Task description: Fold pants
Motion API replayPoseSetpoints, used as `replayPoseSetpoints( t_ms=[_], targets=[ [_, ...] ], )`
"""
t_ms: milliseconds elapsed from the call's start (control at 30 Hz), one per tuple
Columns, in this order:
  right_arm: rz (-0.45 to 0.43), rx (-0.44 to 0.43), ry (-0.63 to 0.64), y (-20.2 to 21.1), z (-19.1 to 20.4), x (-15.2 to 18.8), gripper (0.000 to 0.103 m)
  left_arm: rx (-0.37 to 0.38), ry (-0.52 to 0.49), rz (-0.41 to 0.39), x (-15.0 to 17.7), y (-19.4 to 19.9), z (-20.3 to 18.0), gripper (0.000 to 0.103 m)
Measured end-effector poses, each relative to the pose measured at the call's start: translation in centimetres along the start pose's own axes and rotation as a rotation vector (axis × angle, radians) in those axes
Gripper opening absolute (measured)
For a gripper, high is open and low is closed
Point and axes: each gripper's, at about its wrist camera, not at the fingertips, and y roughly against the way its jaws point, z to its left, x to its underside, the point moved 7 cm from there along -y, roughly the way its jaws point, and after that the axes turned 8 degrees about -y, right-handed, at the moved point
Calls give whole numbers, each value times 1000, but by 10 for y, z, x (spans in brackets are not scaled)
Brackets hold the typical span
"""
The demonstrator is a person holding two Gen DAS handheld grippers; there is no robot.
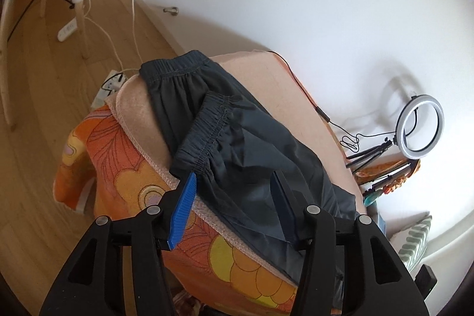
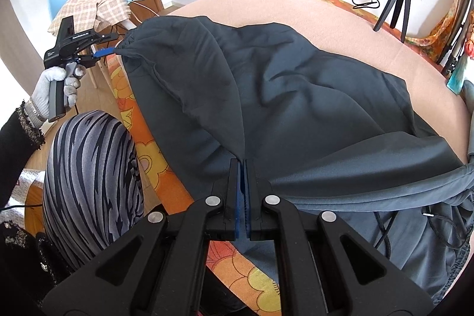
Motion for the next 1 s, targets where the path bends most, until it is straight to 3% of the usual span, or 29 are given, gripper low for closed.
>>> replayPoseSetpoints(
  t_ms=[167, 267, 400, 533, 633, 733, 800, 833, 867, 900, 1000],
  targets=[
    [2, -2, -3, -1, 1, 1, 3, -68, 119, -3, 7, 0, 19, 51],
    [5, -3, -6, -2, 1, 0, 3, -56, 152, -44, 13, 8, 21, 51],
    [7, -5, -3, -4, 0, -1, 3, 0, 154, -43, 12, 2, 15, 48],
    [-1, -8, -9, -5, -1, -1, 3, 20, 130, -84, 3, 3, 3, 37],
    [0, -11, -11, -6, -2, 0, 3, -13, 102, -49, 2, -5, 0, 37],
    [3, -16, -17, -8, -3, 1, 3, -76, 136, 3, 4, -16, 8, 37],
    [1, -16, -20, -9, -4, 1, 3, -58, 156, -25, 2, -17, 11, 37],
    [0, -14, -20, -9, -4, 1, 3, -62, 150, -34, 0, -18, 11, 33],
    [-1, -12, -17, -9, -4, 0, 3, -74, 134, -37, -1, -19, 12, 23],
    [-4, -7, -12, -9, -4, 0, 3, -97, 119, -33, -2, -20, 13, 4],
    [-16, 10, -2, -7, -3, -2, 3, -108, 71, -46, -4, -18, 8, 4]
  ],
)
